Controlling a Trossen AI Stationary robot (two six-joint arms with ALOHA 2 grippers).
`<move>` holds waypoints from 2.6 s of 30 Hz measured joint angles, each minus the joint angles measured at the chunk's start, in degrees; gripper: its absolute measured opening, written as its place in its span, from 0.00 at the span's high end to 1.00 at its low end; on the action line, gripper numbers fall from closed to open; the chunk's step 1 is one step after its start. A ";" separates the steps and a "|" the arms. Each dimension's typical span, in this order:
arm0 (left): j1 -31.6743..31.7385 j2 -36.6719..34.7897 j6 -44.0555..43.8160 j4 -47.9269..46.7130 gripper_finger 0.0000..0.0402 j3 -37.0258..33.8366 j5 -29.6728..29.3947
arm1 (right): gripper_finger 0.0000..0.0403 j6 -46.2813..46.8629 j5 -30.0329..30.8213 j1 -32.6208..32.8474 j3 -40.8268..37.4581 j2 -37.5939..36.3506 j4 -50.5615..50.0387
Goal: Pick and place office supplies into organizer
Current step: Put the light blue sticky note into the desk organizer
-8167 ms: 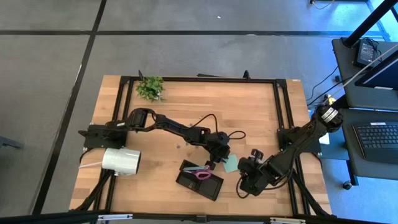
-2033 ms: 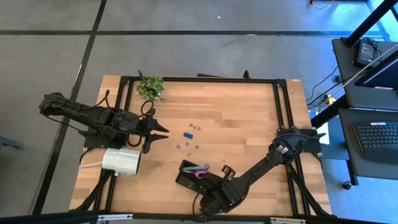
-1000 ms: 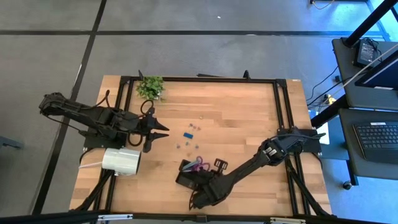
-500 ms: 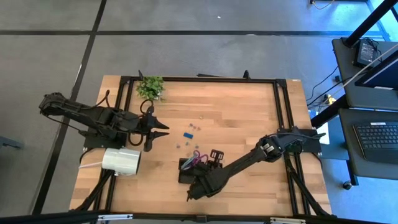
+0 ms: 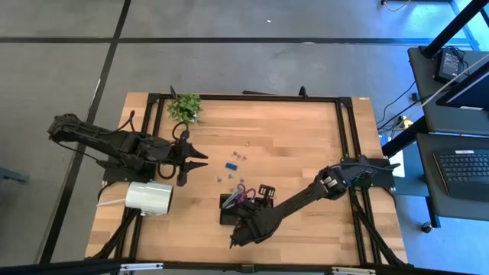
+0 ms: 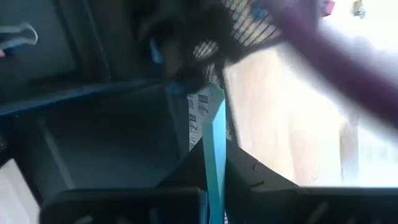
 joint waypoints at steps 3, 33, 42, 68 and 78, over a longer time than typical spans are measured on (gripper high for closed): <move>0.00 0.01 0.15 -0.01 0.75 0.00 0.00 | 0.95 -0.03 -1.13 0.46 -1.92 0.04 0.99; 0.00 0.02 -0.11 -0.06 0.75 0.00 0.00 | 0.62 0.92 -11.23 2.25 -4.57 0.02 7.50; 0.00 0.01 -0.24 -0.06 0.75 0.00 -0.01 | 0.62 -3.46 -14.05 2.49 -0.20 0.02 8.86; 0.02 0.02 0.35 -0.04 0.75 0.00 -1.07 | 0.62 -0.25 -24.59 2.38 0.97 0.04 10.73; 0.02 0.02 0.37 -0.04 0.75 0.00 -1.14 | 0.62 1.13 -24.57 2.38 0.97 0.04 10.32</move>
